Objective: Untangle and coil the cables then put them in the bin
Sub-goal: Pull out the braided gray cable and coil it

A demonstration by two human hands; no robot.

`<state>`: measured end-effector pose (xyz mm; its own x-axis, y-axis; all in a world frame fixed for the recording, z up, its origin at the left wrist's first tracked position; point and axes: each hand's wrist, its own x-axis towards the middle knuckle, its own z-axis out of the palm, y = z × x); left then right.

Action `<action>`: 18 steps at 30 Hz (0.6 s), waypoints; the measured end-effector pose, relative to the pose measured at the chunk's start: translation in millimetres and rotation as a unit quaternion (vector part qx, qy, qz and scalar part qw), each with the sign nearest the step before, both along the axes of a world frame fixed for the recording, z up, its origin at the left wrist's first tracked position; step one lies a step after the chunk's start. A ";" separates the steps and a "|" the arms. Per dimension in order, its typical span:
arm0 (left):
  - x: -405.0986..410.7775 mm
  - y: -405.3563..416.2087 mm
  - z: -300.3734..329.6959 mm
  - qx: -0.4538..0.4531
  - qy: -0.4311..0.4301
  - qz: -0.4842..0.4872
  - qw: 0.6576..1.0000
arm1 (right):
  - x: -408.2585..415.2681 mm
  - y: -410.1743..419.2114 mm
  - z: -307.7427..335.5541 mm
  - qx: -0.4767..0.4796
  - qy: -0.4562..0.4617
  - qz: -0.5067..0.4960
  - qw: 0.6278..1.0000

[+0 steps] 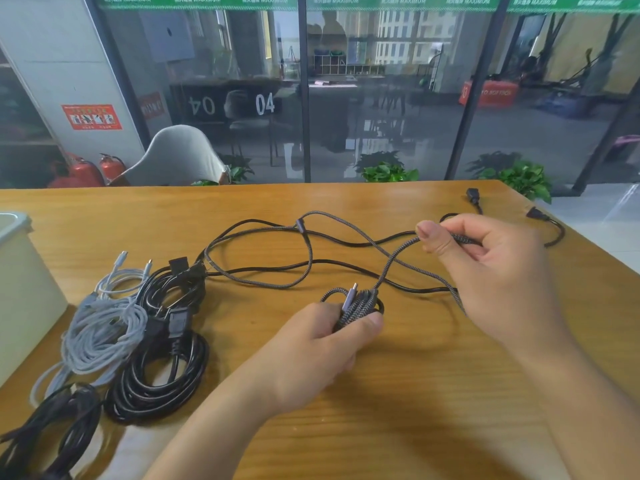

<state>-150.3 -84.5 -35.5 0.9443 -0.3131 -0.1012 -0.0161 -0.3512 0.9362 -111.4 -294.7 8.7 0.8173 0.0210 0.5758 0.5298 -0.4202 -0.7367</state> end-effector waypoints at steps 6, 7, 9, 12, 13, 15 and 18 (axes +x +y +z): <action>4.9 -8.2 -7.3 -0.049 -0.045 0.080 0.995 | -15.7 21.0 -5.7 -0.038 0.015 0.107 0.993; 5.1 -8.0 -5.9 -0.060 -0.040 0.092 0.993 | -17.2 23.8 -7.7 -0.053 0.018 0.122 0.991; 4.8 -5.2 -3.8 -0.088 -0.016 0.109 0.990 | -19.9 28.9 -12.2 -0.075 0.029 0.147 0.986; 2.1 -1.2 0.9 -0.169 0.016 0.115 0.979 | -25.1 37.3 -15.8 -0.112 0.031 0.154 0.981; 1.6 -1.0 2.4 -0.191 0.020 0.118 0.974 | -27.1 40.2 -16.2 -0.120 0.034 0.161 0.979; 1.4 -1.8 4.4 -0.205 0.017 0.129 0.970 | -32.3 46.3 -16.8 -0.119 0.045 0.192 0.973; 1.6 0.0 5.1 -0.207 0.009 0.142 0.968 | -41.2 56.8 -21.4 -0.145 0.061 0.235 0.959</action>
